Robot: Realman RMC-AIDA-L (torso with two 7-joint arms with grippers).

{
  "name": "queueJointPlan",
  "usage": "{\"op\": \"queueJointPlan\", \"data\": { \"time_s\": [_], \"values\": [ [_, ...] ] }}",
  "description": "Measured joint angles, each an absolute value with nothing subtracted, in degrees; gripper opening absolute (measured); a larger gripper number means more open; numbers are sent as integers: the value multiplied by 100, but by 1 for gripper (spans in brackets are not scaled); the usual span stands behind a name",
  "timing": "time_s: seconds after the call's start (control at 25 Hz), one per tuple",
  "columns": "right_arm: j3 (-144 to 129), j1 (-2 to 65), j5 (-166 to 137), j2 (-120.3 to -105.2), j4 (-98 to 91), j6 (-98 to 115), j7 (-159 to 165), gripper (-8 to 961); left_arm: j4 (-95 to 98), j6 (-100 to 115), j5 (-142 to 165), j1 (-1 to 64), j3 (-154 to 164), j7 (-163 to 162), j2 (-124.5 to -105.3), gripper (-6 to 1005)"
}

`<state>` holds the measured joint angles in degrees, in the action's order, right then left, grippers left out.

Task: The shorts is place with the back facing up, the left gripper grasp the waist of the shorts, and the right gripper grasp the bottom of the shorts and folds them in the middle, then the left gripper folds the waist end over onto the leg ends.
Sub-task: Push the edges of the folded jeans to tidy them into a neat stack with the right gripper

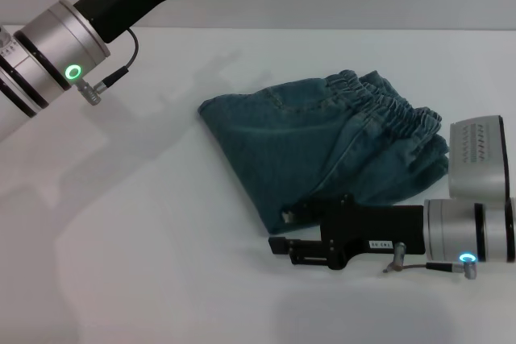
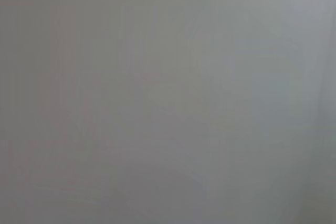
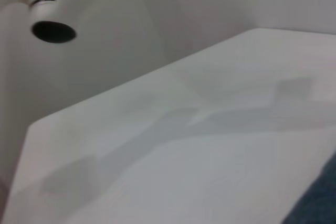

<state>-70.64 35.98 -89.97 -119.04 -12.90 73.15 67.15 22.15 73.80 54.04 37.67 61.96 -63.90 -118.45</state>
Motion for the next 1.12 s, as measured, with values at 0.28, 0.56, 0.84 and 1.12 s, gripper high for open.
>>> {"op": "queueJointPlan", "data": {
  "time_s": [0.28,0.56,0.84,1.12],
  "values": [
    [-7047,3757,-8973,-11926,-1310,7085,6721,568,2216,7373,5404,3780,6189,-6377,-11846,838],
    [-7014,3963,-8853,-11933,-1318,6869,6724,568,2215,7374,5339,3757,6187,-6384,-11846,838],
    [-7065,4277,-8594,-11945,-1327,6479,6787,568,2196,7384,5326,3746,6188,-6387,-11854,838],
    [-7080,4499,-8593,-11958,-1321,6476,6858,568,2170,7407,5317,3705,6201,-6384,-11864,838]
  ]
}}
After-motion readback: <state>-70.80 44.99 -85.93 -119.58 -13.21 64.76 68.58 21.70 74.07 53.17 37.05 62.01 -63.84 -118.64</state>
